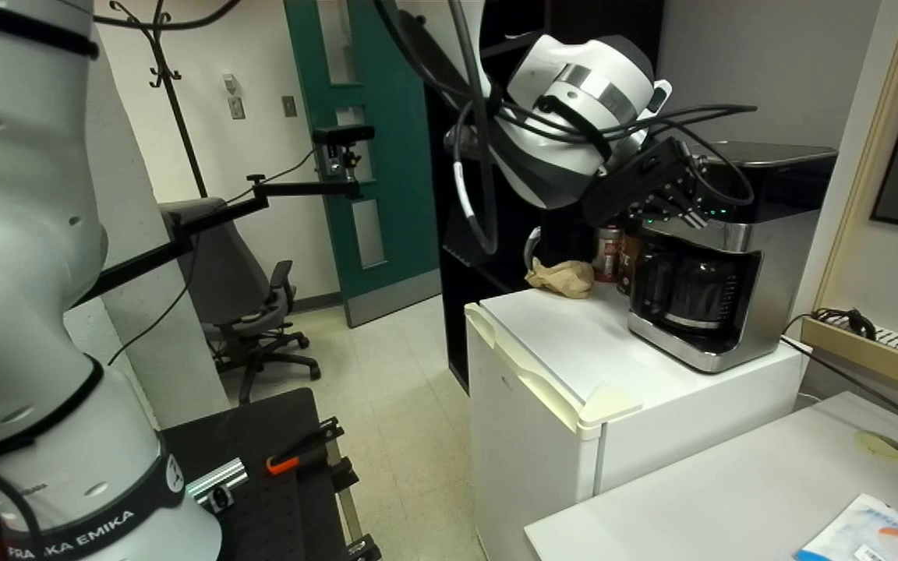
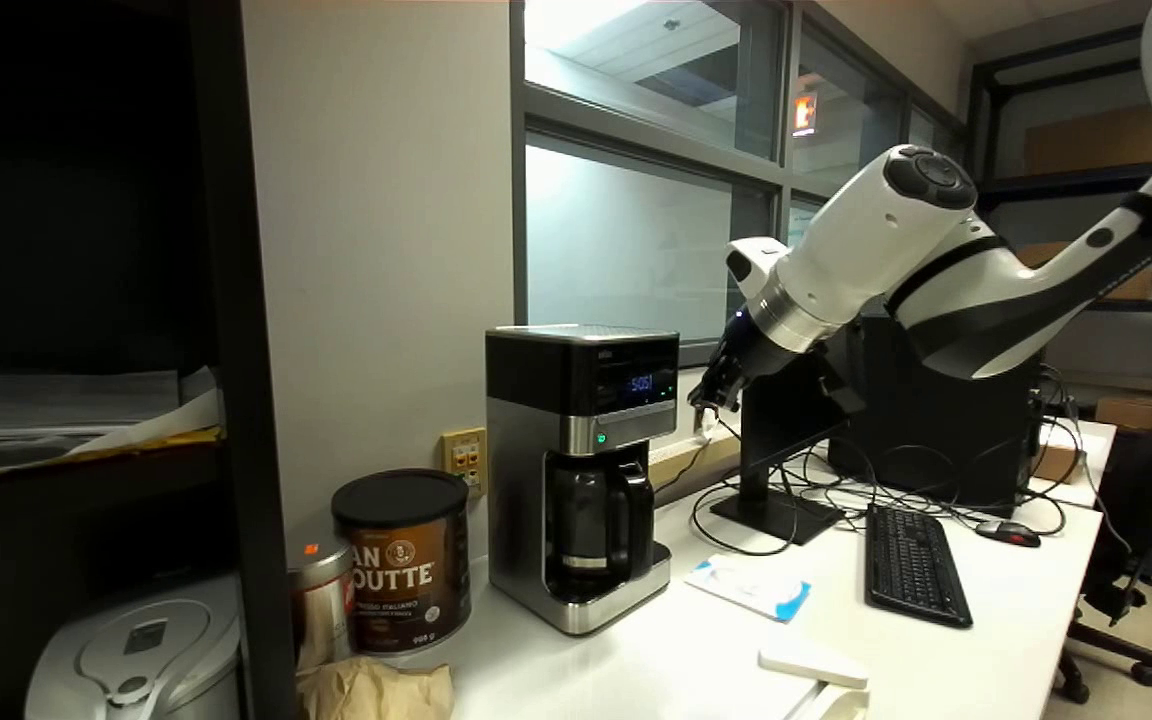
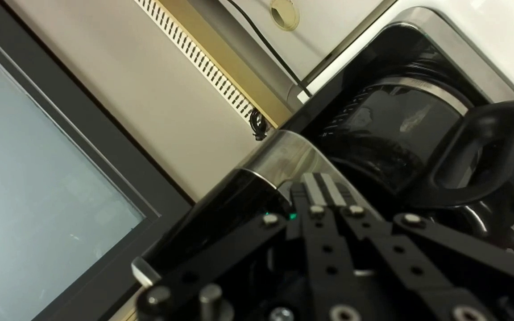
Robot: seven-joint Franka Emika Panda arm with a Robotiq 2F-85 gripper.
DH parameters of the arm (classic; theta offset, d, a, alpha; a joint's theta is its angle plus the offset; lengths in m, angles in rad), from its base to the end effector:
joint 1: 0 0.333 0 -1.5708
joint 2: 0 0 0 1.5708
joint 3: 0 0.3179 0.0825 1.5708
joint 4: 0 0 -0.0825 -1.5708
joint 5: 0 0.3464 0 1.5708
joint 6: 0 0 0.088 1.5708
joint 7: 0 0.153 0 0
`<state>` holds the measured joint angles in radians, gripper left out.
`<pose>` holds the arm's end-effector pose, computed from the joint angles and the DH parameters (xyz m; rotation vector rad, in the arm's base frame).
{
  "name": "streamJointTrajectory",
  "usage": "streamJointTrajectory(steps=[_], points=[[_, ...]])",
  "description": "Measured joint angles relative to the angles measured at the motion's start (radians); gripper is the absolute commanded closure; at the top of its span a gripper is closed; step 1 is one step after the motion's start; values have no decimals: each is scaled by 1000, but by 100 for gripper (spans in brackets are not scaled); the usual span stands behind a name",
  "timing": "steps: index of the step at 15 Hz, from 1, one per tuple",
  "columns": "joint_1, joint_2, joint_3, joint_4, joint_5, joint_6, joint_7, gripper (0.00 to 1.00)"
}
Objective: Press a button on the coffeemaker.
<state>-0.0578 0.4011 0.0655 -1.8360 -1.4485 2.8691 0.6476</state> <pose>0.6610 0.0446 0.3443 2.3070 0.7911 0.9250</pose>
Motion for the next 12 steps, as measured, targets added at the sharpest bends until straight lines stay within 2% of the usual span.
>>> streamJointTrajectory(steps=[8, 12], points=[[1, 99, -1, 108, 1, -3, 17, 100], [3, 111, 0, 123, 8, -16, 18, 100]])
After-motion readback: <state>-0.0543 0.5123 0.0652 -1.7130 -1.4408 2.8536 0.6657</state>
